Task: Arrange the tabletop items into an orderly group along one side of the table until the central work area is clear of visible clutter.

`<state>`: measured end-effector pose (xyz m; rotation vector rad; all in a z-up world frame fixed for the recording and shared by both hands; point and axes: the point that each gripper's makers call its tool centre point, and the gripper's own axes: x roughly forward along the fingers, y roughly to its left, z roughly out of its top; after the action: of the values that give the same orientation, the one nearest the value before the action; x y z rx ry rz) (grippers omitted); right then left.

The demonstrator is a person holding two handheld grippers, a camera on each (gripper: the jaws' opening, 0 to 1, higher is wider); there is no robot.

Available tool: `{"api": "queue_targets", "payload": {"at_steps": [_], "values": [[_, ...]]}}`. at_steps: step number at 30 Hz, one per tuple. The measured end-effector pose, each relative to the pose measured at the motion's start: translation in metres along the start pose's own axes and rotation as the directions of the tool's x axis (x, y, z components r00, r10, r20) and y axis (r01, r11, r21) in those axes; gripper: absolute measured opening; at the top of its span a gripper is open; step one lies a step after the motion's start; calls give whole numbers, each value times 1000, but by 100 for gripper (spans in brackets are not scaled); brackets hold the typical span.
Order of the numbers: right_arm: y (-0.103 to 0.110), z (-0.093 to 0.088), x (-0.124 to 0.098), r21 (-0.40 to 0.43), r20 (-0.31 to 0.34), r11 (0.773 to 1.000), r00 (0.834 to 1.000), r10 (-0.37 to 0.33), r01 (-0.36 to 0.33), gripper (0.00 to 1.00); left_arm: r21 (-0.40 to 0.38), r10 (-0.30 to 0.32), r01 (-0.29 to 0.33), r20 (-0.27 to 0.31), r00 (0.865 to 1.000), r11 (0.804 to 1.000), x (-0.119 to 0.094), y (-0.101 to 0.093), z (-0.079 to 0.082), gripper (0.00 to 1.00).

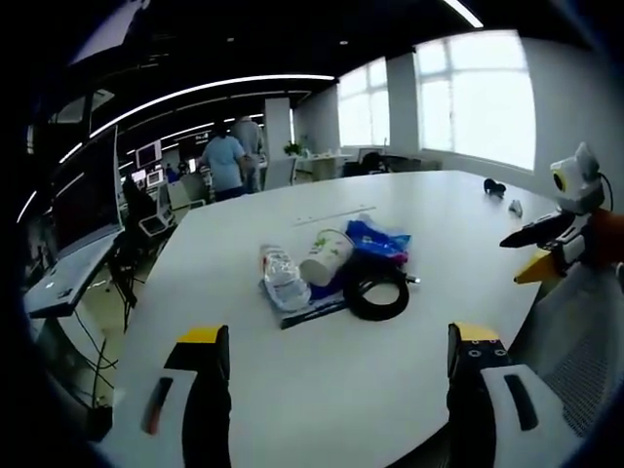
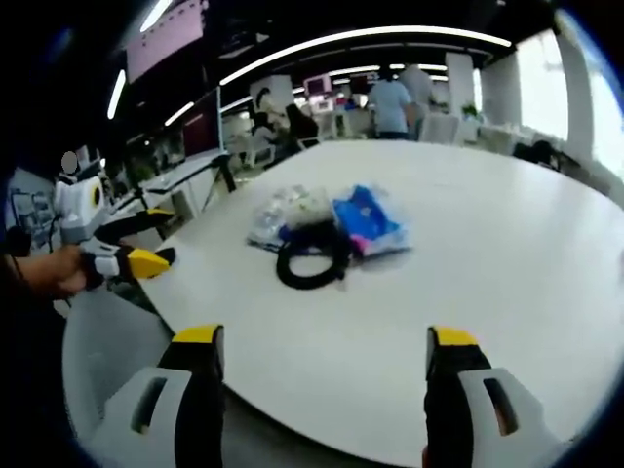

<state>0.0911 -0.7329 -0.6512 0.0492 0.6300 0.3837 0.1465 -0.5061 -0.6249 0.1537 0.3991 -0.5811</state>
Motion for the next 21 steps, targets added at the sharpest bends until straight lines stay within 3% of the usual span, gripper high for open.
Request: {"api": "queue_targets", "payload": {"at_steps": [21], "values": [[0, -3, 1, 10, -9, 1000, 1000, 4, -4, 83, 7, -10, 10, 11, 1000, 1000, 0, -2, 1, 92]]}}
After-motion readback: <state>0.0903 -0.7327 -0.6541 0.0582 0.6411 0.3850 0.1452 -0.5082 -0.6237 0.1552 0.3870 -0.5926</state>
